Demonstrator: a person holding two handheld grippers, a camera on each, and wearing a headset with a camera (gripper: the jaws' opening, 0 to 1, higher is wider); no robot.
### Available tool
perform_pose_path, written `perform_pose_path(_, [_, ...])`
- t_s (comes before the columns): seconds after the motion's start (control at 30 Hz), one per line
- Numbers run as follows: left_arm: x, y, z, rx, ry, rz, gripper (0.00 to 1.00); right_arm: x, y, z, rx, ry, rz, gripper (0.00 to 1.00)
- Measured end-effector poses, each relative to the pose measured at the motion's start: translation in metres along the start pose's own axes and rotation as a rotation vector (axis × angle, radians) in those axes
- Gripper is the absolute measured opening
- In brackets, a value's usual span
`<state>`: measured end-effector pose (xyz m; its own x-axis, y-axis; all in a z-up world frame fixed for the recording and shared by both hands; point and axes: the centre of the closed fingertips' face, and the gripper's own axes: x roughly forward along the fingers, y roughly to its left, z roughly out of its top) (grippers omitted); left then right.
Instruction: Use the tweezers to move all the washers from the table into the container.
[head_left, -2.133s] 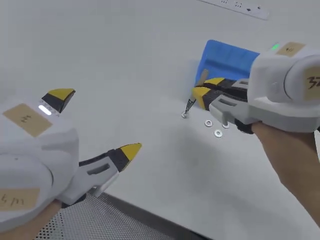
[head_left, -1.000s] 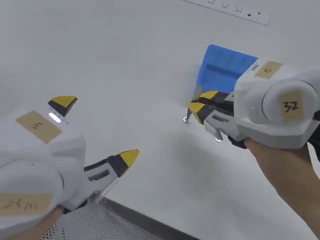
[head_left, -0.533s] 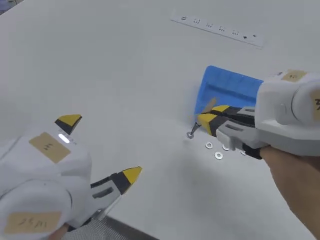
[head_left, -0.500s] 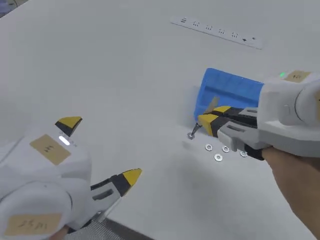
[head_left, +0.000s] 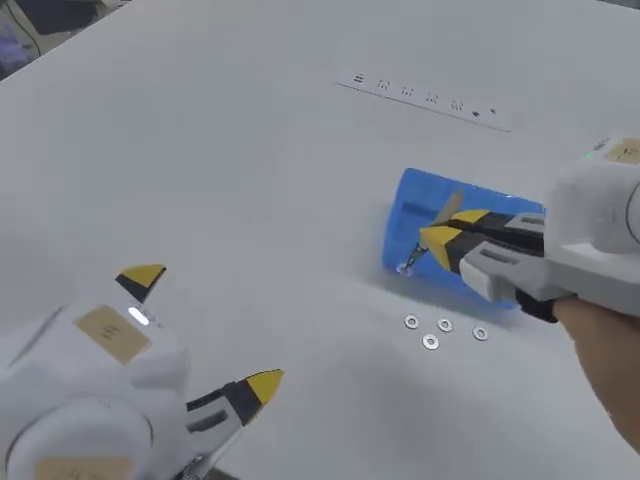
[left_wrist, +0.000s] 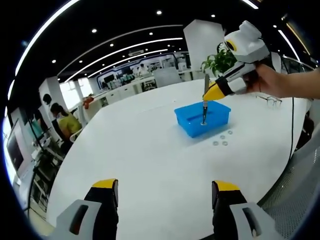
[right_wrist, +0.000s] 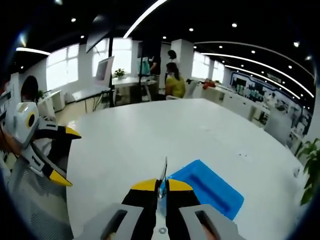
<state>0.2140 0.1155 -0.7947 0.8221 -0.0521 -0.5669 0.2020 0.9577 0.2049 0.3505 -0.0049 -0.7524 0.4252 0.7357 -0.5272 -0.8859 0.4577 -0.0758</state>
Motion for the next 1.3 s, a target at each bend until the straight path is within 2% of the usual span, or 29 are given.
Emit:
perform_pose_path(0.1, [0.0,0.0,0.0,0.001,0.002,-0.001,0.79,0.001,-0.014,0.005,0.027,-0.026,-0.042,0.01])
perform_pose_path(0.17, [0.001,-0.001,0.0,0.009,0.005,-0.002,0.79,0.003,-0.02,0.008,0.063,-0.044,-0.047,0.01])
perform_pose_path(0.33, [0.001,-0.002,-0.002,0.014,0.011,-0.003,0.79,0.01,-0.032,0.01,0.064,-0.056,-0.089,0.01])
perform_pose_path(0.47, [0.002,-0.002,-0.002,0.015,0.013,-0.005,0.79,0.02,-0.037,0.008,0.067,-0.053,-0.096,0.01])
perform_pose_path(0.6, [0.002,-0.003,-0.002,0.016,0.014,-0.006,0.79,0.034,-0.044,-0.001,0.016,-0.016,-0.119,0.01])
perform_pose_path(0.93, [0.003,-0.003,-0.005,0.027,0.031,-0.005,0.78,0.056,-0.05,-0.012,0.014,0.016,-0.106,0.01])
perform_pose_path(1.3, [0.004,-0.003,-0.008,0.042,0.05,-0.009,0.78,0.072,-0.044,-0.02,0.019,0.043,-0.079,0.02])
